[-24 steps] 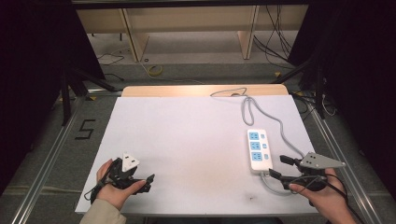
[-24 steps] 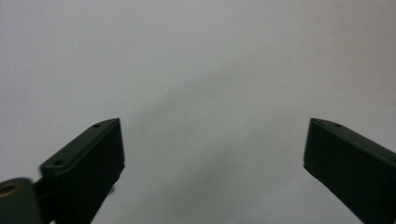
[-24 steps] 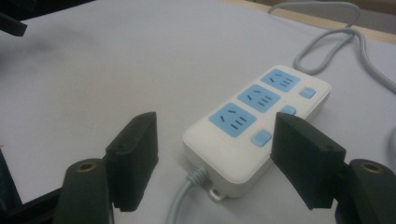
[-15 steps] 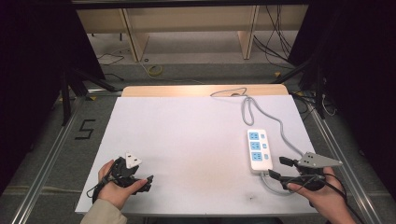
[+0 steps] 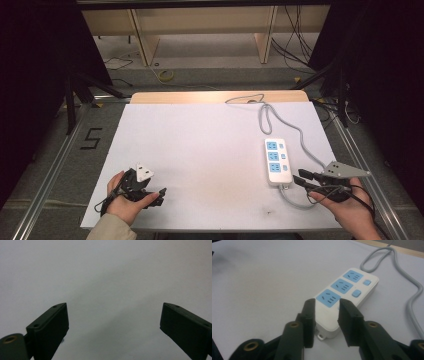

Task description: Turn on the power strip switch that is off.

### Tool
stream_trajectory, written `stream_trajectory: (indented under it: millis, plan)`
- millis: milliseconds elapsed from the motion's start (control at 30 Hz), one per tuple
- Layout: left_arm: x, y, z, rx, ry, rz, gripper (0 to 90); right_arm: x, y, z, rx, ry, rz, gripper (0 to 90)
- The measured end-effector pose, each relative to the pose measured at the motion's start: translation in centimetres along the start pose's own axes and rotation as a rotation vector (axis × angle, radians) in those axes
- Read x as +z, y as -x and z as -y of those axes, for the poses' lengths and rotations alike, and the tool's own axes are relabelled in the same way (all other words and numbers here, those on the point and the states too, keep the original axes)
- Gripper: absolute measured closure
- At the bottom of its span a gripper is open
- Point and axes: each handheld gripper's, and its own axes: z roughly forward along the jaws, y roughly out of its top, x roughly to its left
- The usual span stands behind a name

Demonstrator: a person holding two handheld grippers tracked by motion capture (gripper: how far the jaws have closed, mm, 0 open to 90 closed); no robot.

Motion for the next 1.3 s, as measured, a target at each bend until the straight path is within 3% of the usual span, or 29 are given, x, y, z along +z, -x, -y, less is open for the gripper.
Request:
stream_trajectory:
  millis: [267,1300]
  plan:
    - [0.1,0.0,0.0,-0.001,0.004,-0.004,8.8,0.1,0.4,-0.7,0.022,-0.02,0.036,90.0]
    - [0.2,0.2,-0.2,0.004,0.004,-0.001,9.4,2.1,1.3,-2.7,0.023,-0.068,0.06,90.0]
